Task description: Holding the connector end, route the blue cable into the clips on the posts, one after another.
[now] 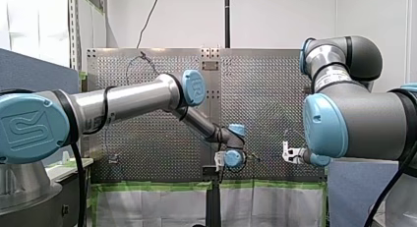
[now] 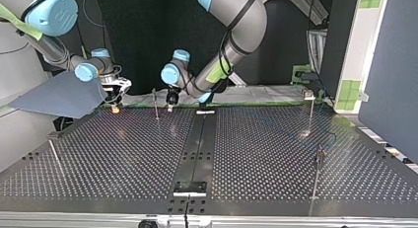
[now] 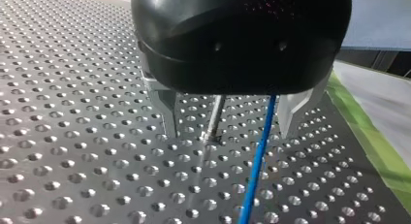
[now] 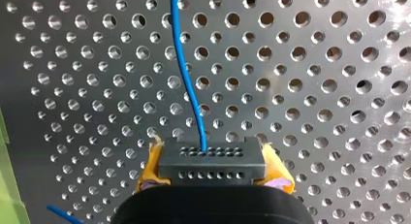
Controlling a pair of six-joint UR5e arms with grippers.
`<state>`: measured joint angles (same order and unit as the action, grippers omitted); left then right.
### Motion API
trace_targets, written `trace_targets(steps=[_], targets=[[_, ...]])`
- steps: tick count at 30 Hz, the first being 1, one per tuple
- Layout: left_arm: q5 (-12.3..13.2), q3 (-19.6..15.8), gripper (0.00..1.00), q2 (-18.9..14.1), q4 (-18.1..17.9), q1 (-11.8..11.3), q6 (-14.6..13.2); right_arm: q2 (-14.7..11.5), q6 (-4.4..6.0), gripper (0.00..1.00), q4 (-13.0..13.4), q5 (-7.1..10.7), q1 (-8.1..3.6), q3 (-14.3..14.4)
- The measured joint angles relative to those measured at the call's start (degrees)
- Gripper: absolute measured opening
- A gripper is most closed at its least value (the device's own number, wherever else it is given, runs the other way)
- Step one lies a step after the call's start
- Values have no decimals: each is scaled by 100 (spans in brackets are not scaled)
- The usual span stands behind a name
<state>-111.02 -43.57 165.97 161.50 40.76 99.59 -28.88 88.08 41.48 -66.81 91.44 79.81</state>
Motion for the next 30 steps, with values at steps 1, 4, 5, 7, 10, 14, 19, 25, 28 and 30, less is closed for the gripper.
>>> trace_targets(steps=[1,4,5,7,10,14,19,25,28,30], targets=[[-16,0,100,-17,41,3,-4,0,0,0,-3,0,0,0],[-55,-3,100,-47,194,35,-18,0,0,0,-16,0,-4,-1],[-66,-6,100,-51,249,48,-22,0,0,0,-19,0,-5,-1],[-97,-12,100,-53,380,87,-29,0,0,0,-24,0,-6,-2],[-148,-42,100,-56,577,160,-39,0,-5,0,-39,0,-7,-2],[-172,-153,100,-59,788,256,-66,0,-8,0,-60,0,-18,1],[-174,-213,100,-79,844,385,-86,1,-9,0,-70,0,-31,2],[-181,-242,100,-232,758,548,-88,1,-9,0,-87,12,-33,3],[-169,-244,100,-310,695,611,-80,1,-9,0,-93,22,-34,2],[-133,-244,100,-335,687,646,-79,1,-9,0,-94,24,-34,3]])
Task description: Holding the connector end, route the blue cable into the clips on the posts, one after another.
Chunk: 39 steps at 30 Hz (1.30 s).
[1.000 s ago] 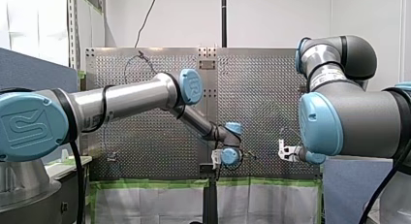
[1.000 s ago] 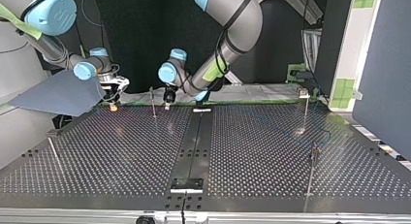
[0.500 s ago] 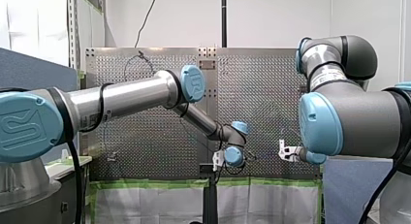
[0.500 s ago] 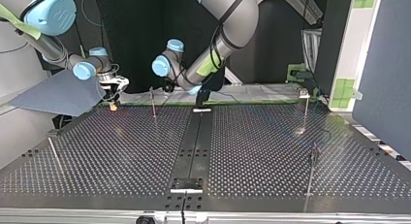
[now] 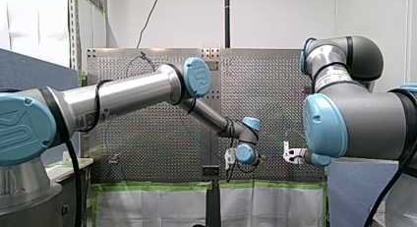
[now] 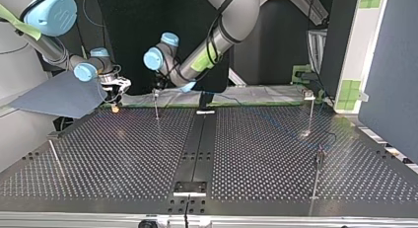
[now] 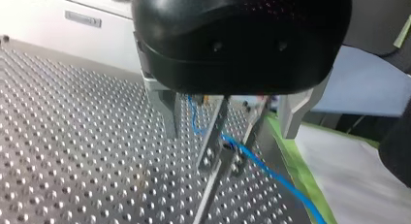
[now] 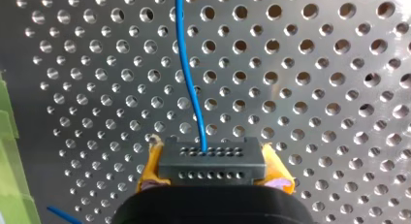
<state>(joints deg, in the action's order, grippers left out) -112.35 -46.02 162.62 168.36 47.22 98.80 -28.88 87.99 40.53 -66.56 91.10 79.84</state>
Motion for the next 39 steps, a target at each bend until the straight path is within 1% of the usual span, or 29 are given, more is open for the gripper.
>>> trace_targets(steps=[6,15,24,30,39], targets=[[38,-2,100,-14,72,89,-1,0,0,0,-18,2,-5,-1],[14,-4,100,-14,93,126,2,0,5,0,-37,2,-7,-1],[-39,-44,100,-13,112,131,50,0,18,0,-36,42,-14,-2],[-44,-126,100,-11,88,125,73,0,25,0,-36,46,-21,-1],[-45,-143,100,-15,78,119,74,0,27,0,-38,46,-26,-1]])
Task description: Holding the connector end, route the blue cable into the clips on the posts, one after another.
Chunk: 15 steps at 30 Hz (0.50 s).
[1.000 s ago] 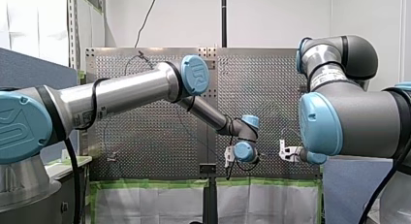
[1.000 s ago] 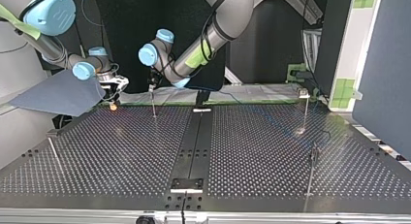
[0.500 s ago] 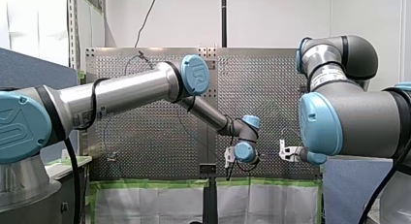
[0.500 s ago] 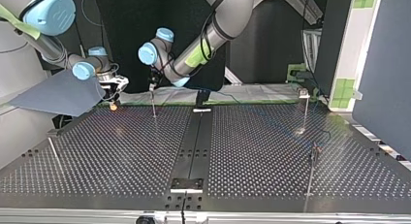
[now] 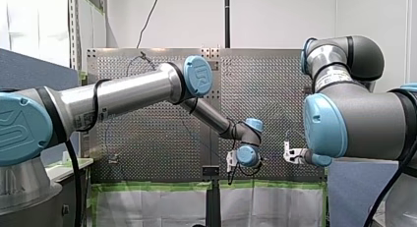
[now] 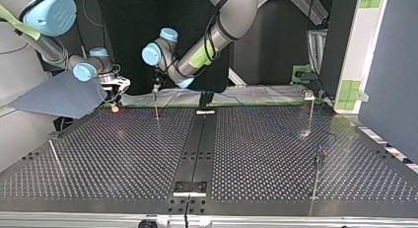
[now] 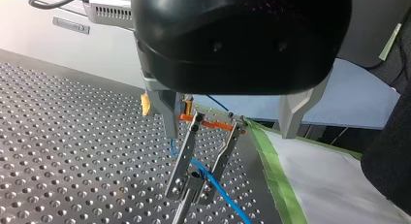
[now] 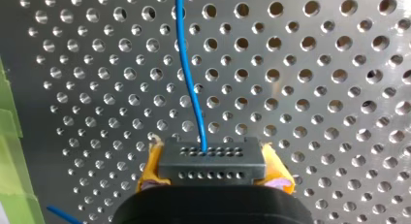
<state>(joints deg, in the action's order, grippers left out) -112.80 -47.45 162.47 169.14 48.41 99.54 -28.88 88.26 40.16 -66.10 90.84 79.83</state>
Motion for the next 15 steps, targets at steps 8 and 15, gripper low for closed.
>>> trace_targets(steps=[8,15], targets=[[2,-16,100,-13,17,6,-1,0,0,0,-4,0,0,2],[-13,-324,100,-322,-165,119,-31,0,0,0,-20,0,-6,-3]])
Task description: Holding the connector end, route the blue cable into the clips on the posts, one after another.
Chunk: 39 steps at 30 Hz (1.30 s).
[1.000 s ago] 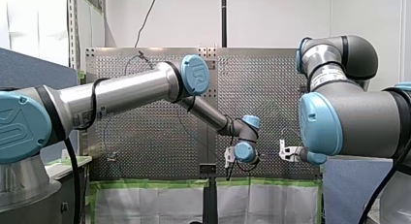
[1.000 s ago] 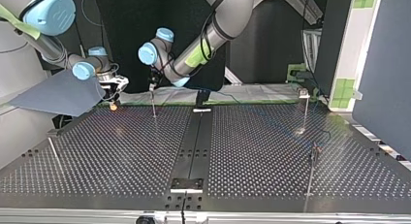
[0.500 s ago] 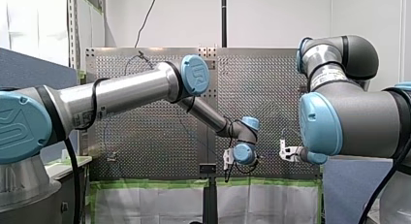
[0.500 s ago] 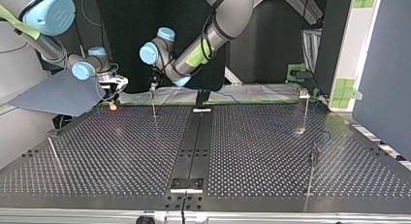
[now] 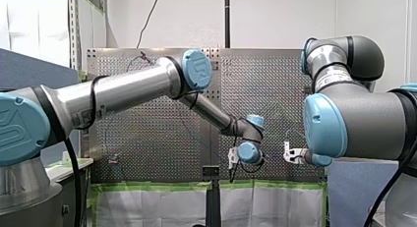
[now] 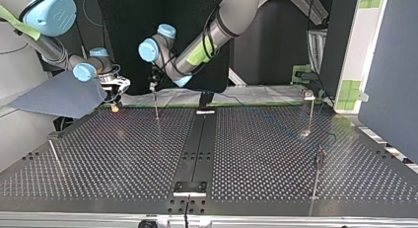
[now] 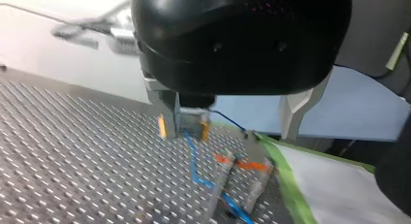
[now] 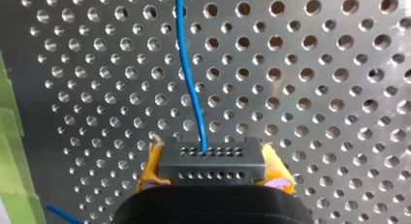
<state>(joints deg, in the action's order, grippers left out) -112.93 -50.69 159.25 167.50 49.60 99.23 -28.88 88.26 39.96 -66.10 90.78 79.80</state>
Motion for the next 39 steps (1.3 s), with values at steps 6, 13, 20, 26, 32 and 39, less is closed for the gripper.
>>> trace_targets(steps=[6,13,20,26,32,39], targets=[[-86,-300,100,-303,-294,-67,130,0,-4,0,-4,0,-9,2],[-22,-673,100,-675,-666,-276,480,0,-5,0,-12,0,-18,2],[89,-1065,100,-1066,-762,-513,598,0,2,0,-53,0,-33,2],[97,-1403,100,-1405,-463,-507,716,0,6,0,-75,0,-37,-1],[109,-1722,100,-1724,-144,-471,709,0,-6,0,-98,0,-38,2],[94,-2126,100,-2128,107,-442,716,0,-42,0,-130,-13,-40,3]])
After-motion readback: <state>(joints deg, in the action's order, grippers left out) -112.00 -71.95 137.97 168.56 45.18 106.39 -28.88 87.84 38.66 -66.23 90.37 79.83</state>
